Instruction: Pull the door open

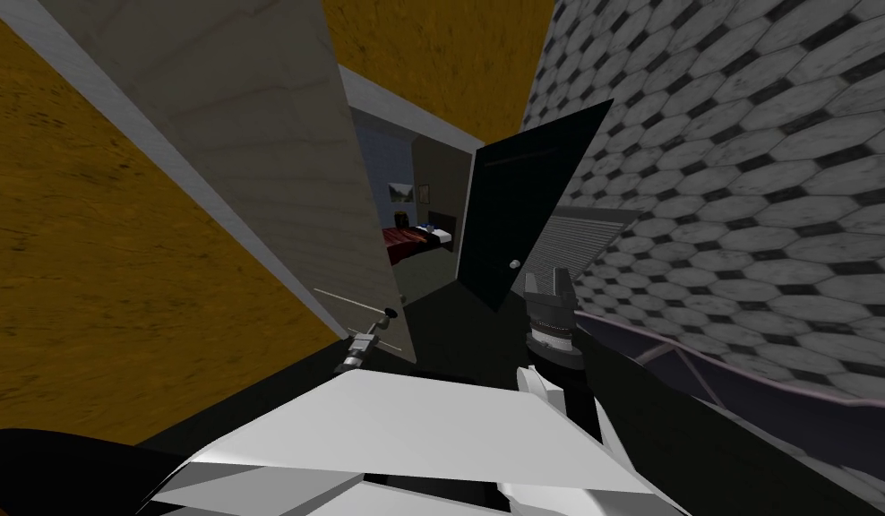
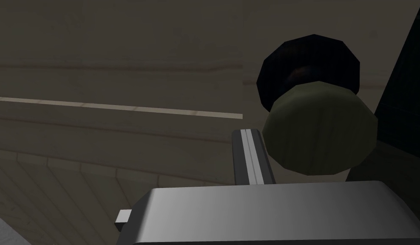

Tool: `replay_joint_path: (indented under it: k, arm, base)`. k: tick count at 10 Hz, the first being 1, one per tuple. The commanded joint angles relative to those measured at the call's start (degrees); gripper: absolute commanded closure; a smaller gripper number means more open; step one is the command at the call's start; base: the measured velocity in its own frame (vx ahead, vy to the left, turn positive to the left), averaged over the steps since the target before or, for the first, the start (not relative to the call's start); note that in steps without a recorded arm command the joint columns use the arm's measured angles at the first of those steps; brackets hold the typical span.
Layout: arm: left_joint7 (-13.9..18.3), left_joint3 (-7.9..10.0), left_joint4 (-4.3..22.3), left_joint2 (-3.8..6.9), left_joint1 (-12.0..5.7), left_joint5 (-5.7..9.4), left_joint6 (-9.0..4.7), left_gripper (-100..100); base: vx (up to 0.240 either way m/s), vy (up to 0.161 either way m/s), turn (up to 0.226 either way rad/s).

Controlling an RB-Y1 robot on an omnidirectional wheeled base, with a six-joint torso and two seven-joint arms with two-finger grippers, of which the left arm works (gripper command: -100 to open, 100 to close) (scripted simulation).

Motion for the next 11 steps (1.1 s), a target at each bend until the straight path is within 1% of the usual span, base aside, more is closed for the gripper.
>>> replay_joint_path:
  k: [1,11]
  arm:
    - [0.0,-1.74,-1.2,-0.98,0.66,-0.90,-0.10,-100]
    - [0.0,-1.83,-1.2,-0.96,0.67,-0.96,-0.17,-100]
  base:
    - [-0.012,0.006,-0.009]
    - [-0.005,0.003,-0.001]
